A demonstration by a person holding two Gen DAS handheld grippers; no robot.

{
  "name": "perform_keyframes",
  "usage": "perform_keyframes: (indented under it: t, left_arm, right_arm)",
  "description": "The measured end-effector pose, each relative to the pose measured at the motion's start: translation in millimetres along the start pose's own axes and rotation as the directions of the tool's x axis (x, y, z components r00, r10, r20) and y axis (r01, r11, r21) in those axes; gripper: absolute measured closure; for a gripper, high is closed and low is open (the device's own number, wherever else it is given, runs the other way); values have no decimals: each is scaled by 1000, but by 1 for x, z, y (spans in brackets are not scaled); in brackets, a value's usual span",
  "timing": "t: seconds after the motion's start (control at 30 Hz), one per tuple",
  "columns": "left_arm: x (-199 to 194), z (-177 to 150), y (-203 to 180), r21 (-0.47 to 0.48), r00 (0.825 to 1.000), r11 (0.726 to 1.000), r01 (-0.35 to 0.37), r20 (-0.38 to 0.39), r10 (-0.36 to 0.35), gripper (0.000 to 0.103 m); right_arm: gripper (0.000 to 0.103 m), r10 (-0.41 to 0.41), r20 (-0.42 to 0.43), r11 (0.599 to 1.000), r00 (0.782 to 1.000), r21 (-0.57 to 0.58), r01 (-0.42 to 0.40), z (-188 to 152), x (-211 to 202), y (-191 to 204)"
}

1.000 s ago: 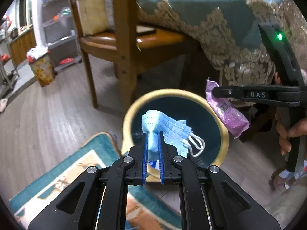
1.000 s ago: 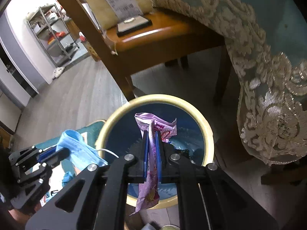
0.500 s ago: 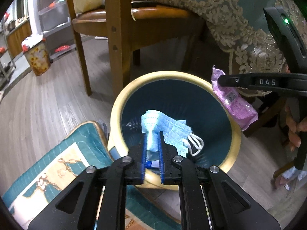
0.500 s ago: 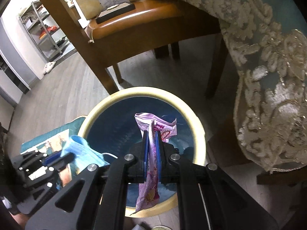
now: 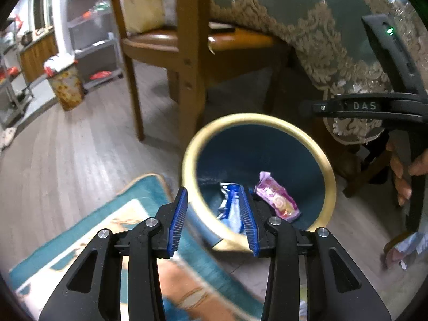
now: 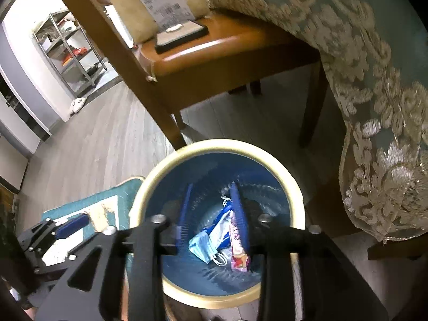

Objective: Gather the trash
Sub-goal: 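Move both tools back over the remaining trash on the cushion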

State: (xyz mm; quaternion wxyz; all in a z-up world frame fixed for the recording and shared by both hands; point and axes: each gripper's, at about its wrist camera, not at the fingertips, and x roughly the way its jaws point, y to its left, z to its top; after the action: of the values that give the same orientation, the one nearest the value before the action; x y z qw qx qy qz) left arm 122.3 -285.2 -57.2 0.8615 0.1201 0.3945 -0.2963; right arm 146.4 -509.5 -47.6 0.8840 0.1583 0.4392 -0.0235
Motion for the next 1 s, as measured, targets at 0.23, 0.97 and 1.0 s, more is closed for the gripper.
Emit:
perform_keyframes:
  t: [0.23, 0.97, 1.0]
  left_arm:
    - [-75, -20, 38, -50, 994, 995, -92, 60, 95, 26]
    - [-254, -207, 189, -323, 918, 863, -388, -51, 393, 11]
    - [-251, -213, 191, -314, 916, 864, -394, -64, 395, 11]
  right_arm:
    - [12, 39, 100, 997, 994, -66, -32, -5, -34, 46]
    - [6, 176, -27, 973, 984, -146, -178, -97, -50, 195]
    - [6, 187, -55, 974, 981, -118, -193, -105, -43, 196]
